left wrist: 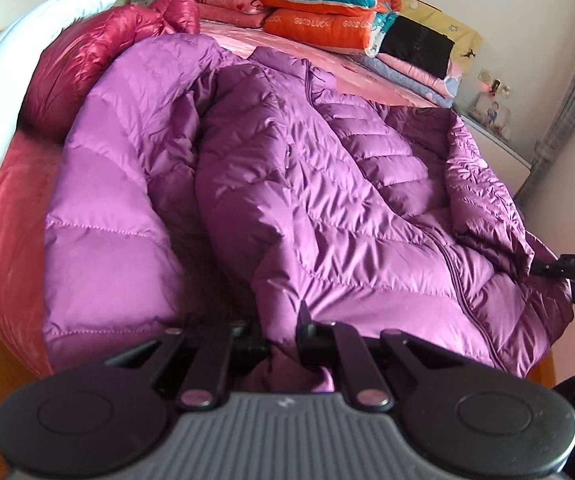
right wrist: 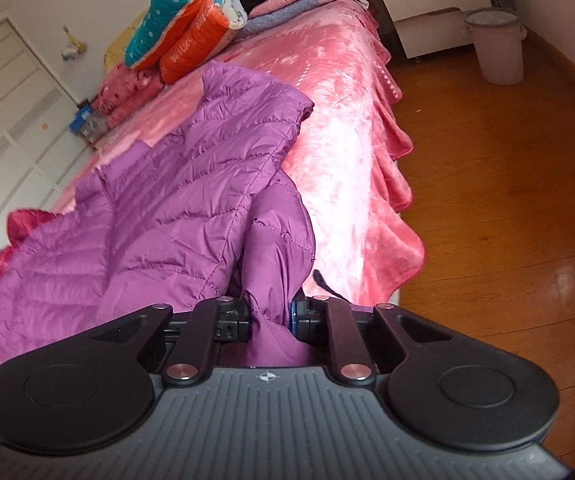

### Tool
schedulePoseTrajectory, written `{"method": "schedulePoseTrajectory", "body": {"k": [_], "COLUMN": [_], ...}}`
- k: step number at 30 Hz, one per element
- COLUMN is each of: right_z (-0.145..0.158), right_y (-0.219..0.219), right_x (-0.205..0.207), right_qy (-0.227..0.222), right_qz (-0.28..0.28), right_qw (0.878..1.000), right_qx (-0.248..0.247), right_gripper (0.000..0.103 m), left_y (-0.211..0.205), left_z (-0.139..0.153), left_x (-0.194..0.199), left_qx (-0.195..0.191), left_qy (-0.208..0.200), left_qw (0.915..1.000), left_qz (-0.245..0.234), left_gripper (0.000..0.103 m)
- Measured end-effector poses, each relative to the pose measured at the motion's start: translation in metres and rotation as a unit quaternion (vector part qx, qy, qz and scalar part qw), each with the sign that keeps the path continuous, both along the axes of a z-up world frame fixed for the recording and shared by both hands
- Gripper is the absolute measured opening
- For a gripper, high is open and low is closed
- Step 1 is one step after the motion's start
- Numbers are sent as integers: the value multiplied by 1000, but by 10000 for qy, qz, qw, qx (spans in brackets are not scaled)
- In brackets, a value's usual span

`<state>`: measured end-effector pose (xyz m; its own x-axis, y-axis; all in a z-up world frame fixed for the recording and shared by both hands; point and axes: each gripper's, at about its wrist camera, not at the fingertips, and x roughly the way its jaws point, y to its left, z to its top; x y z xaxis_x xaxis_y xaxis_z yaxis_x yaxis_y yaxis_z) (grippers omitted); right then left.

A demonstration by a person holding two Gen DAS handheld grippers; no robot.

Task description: Fold large clothes

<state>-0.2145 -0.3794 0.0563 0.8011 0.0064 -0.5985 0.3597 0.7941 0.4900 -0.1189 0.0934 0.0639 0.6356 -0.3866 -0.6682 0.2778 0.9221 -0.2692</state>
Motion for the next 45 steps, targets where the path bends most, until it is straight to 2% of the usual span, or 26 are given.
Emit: {"method": "schedulePoseTrajectory", "body": {"k": [3, 4, 6, 7, 8, 9, 12, 15, 19, 24, 27, 30, 35, 36, 40, 45], "right_z": [-3, -5, -6, -7, -7, -7, -5, -5, 2, 10, 16, 20, 25, 25, 23, 20], "right_y": [7, 7, 3, 1, -2, -4, -5, -7, -3, 1, 9, 19, 35, 39, 44, 38], "right_x": [5, 7, 7, 7, 7, 6, 2, -6, -23, -30, -34, -36, -35, -34, -26, -22], "right_qy": [253, 303, 362, 377, 368, 330, 222, 131, -167, -587, -770, -882, -942, -939, -839, -824], "right_qz": [15, 25, -3, -44, -87, -124, -228, -374, -572, -662, -577, -418, -66, -3, 132, 100], "right_qw": [9994, 9992, 9991, 9991, 9992, 9993, 9995, 9992, 9981, 9960, 9954, 9951, 9943, 9940, 9937, 9948], "right_qx": [-236, -256, -217, -184, -147, -110, -2, 66, 135, 157, 1, -157, -493, -568, -734, -590], "right_gripper": [23, 27, 38, 48, 63, 66, 71, 79, 91, 97, 99, 100, 103, 103, 103, 103], "left_y": [11, 14, 21, 24, 29, 34, 51, 72, 88, 84, 82, 80, 87, 91, 108, 110], "left_z": [5, 8, 15, 19, 23, 28, 43, 50, 37, 14, 2, -8, -1, 3, 10, -5], "left_x": [5, 4, -1, -7, -10, -15, -30, -36, -28, -10, 7, 18, 5, 2, -2, 11], "left_qx": [-186, -235, -285, -303, -323, -331, -300, -222, -178, -130, -249, -202, -70, -72, -199, -481], "left_qy": [-6, -32, -71, -118, -182, -247, -471, -576, -282, -17, 116, 242, -8, -98, -225, 176], "left_qw": [9998, 9997, 9996, 9995, 9993, 9991, 9982, 9967, 9967, 9974, 9967, 9958, 9940, 9934, 9905, 9916], "left_qz": [16, 15, 24, 31, 38, 53, 217, 520, 736, 713, 759, 855, 1096, 1138, 1343, 1185], "left_gripper": [10, 12, 13, 13, 14, 17, 23, 34, 37, 37, 37, 39, 39, 41, 61, 61]}}
